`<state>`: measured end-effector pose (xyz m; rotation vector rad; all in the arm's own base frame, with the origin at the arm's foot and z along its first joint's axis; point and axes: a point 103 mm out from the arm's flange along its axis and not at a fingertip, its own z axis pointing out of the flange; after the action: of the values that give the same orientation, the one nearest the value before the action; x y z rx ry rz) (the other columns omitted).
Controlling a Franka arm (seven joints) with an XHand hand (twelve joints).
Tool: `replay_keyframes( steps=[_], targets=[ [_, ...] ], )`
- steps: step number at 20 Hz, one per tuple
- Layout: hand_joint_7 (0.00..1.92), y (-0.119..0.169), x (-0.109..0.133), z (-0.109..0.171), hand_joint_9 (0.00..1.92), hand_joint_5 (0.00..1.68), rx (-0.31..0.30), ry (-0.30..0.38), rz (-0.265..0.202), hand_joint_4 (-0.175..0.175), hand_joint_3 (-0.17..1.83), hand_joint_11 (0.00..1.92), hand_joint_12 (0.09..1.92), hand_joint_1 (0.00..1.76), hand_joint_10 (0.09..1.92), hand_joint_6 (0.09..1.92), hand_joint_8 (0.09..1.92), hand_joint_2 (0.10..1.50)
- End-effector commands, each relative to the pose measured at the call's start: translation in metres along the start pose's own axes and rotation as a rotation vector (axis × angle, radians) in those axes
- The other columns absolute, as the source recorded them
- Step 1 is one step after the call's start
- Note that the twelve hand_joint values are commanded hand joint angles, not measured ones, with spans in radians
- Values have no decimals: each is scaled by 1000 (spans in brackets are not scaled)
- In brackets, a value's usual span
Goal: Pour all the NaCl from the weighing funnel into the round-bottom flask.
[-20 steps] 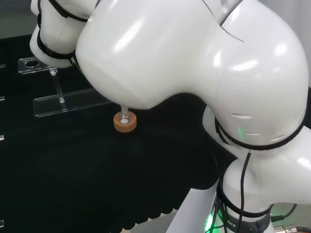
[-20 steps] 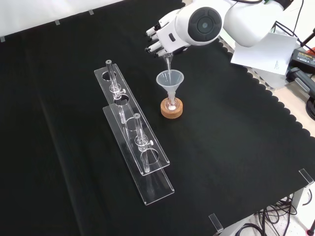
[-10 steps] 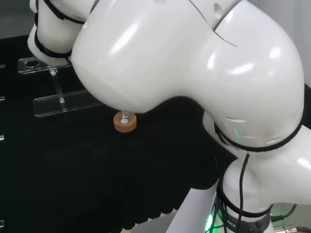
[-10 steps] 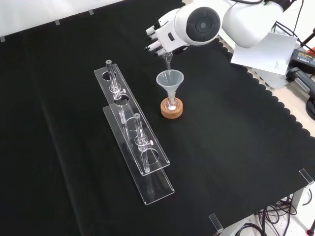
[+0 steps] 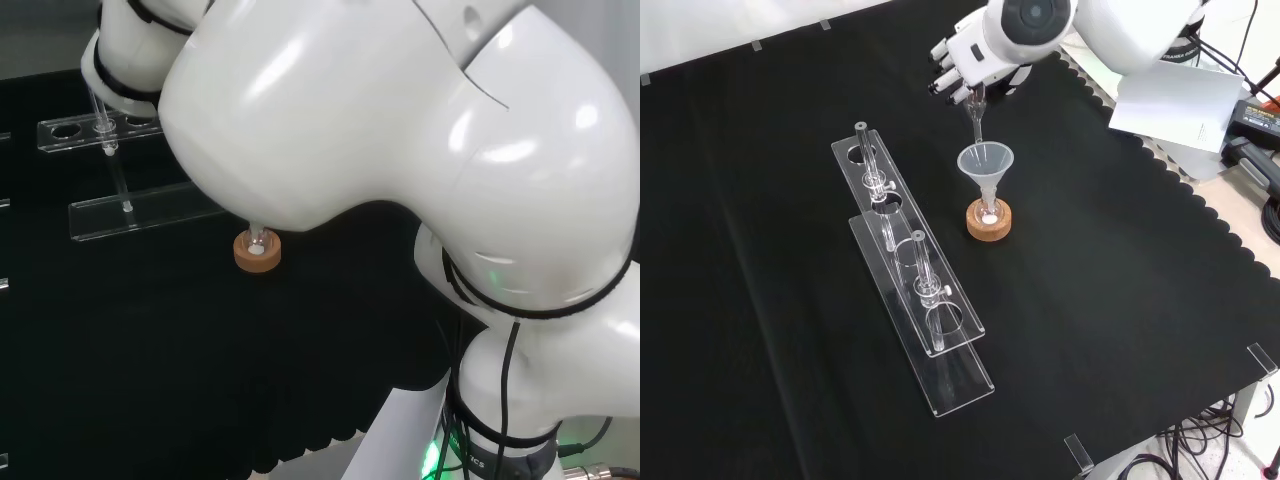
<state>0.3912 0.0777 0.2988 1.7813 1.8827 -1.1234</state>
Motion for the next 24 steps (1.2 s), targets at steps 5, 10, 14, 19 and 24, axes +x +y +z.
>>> replay_keyframes(
  steps=[5, 10, 14, 19, 24],
  targets=[
    [616, -1, -18, 22, 1173, 1394, -65, 339, 0, 175, 448, 1016, 912, 1135, 143, 364, 713, 729],
    [617, -1, -29, 35, 1173, 1394, -98, 490, 9, 175, 448, 1017, 913, 1135, 142, 363, 713, 729],
    [617, -1, -36, 41, 1174, 1394, -131, 611, 16, 175, 448, 1019, 913, 1135, 142, 363, 713, 729],
    [617, 1, -43, 50, 1175, 1395, -151, 738, 30, 175, 448, 1020, 913, 1135, 142, 362, 714, 729],
    [617, 4, -49, 58, 1175, 1395, -175, 831, 50, 175, 448, 1022, 913, 1135, 142, 362, 714, 728]
  ],
)
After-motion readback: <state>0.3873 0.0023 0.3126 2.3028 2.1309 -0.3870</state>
